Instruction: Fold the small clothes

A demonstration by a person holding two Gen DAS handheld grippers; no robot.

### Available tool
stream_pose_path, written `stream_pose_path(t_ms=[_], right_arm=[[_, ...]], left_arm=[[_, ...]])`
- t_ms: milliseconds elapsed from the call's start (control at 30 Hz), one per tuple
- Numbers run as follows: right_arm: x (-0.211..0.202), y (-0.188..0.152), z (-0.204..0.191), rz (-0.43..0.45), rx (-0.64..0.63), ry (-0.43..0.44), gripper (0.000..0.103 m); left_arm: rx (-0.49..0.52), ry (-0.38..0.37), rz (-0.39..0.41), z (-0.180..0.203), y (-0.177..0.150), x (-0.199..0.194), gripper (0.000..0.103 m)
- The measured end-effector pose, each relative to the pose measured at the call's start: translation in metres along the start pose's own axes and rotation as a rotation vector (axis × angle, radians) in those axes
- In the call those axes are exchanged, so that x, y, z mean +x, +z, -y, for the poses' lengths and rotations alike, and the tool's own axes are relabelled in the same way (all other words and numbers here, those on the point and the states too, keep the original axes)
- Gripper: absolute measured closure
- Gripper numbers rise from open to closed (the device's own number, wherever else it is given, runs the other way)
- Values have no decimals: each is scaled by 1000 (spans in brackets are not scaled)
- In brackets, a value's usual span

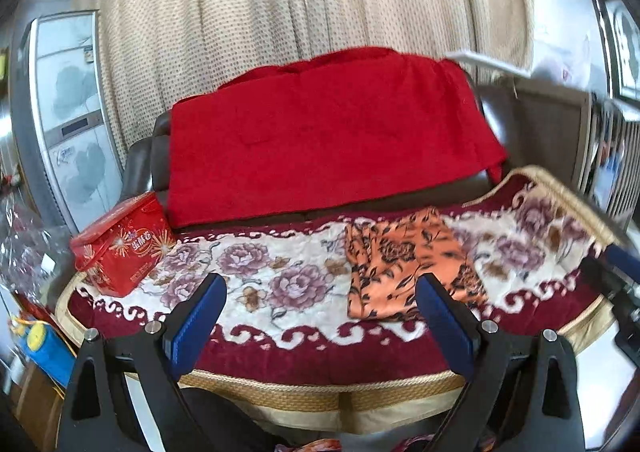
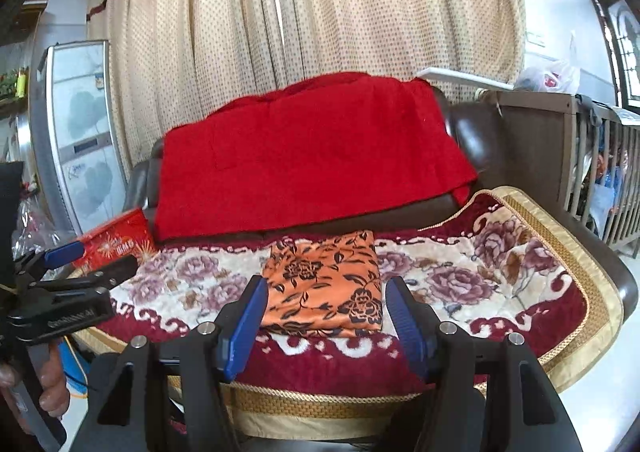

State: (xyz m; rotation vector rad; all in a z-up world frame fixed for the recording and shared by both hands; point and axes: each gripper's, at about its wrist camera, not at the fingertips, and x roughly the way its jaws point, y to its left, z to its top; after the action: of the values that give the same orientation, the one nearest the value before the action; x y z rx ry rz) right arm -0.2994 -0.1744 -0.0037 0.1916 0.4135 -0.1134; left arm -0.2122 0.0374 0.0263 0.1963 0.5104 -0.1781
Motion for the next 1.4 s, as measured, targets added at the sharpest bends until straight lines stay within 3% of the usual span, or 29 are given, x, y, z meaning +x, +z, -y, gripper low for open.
stream_pose_path(t_ms=[133, 733, 1400], right_arm=[[0, -1, -6, 10, 10, 0, 38], [8, -10, 1, -1, 60, -16, 38], [10, -11, -11, 0, 10, -31, 38]], left_arm=[[6, 20, 7, 3, 1, -2, 7], [15, -17, -14, 18, -4, -2, 7], [-6, -9, -5, 10, -6, -2, 7]])
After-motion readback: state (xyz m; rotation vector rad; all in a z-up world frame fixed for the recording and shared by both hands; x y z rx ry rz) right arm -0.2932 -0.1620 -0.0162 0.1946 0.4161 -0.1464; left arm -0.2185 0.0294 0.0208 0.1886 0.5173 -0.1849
